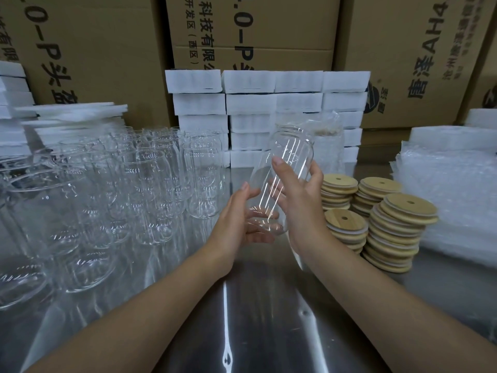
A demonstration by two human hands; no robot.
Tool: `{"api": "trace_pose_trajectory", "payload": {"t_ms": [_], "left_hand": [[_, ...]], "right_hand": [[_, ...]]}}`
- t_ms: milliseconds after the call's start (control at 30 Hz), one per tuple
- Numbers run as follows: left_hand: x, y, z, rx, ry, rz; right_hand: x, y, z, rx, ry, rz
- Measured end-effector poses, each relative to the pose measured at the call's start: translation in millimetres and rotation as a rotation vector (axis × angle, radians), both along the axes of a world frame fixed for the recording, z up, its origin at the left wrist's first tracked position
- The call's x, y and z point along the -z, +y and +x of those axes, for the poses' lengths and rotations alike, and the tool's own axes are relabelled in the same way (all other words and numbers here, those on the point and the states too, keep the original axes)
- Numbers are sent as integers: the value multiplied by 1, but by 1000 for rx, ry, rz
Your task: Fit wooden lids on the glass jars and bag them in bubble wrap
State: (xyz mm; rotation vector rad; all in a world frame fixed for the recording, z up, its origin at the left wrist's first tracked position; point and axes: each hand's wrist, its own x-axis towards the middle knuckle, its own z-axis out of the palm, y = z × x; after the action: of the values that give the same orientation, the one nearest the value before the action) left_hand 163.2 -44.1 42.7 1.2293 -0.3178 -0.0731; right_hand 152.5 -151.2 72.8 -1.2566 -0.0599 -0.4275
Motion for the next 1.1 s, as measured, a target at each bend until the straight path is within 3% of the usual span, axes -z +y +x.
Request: {"api": "trace_pose_trajectory", "payload": {"t_ms": [167,333,500,600,700,767,967,1100], "left_hand": [[-2,4,3,143,137,16],[-3,8,0,195,155,88],[-1,7,-5,164,98,93],[2,5,-9,175,112,37],[3,3,-7,124,144,-40],[3,6,-4,75,133,-56],[3,12,3,-79,108,-22],[2,12,3,-110,108,-58]], "right_hand": [[0,-1,1,-23,58,-1],[-4,2,-5,1,26,-95],[-11,1,-12,-11,-21,-466],[-22,-6,-18,-17,25,-839],[-40,-24,-26,183,137,-1275],[-52,-38,-35,253,263,-1449],[-65,-66,-49,245,545,-1733],[-64,-66,-53,193,626,-1779]]}}
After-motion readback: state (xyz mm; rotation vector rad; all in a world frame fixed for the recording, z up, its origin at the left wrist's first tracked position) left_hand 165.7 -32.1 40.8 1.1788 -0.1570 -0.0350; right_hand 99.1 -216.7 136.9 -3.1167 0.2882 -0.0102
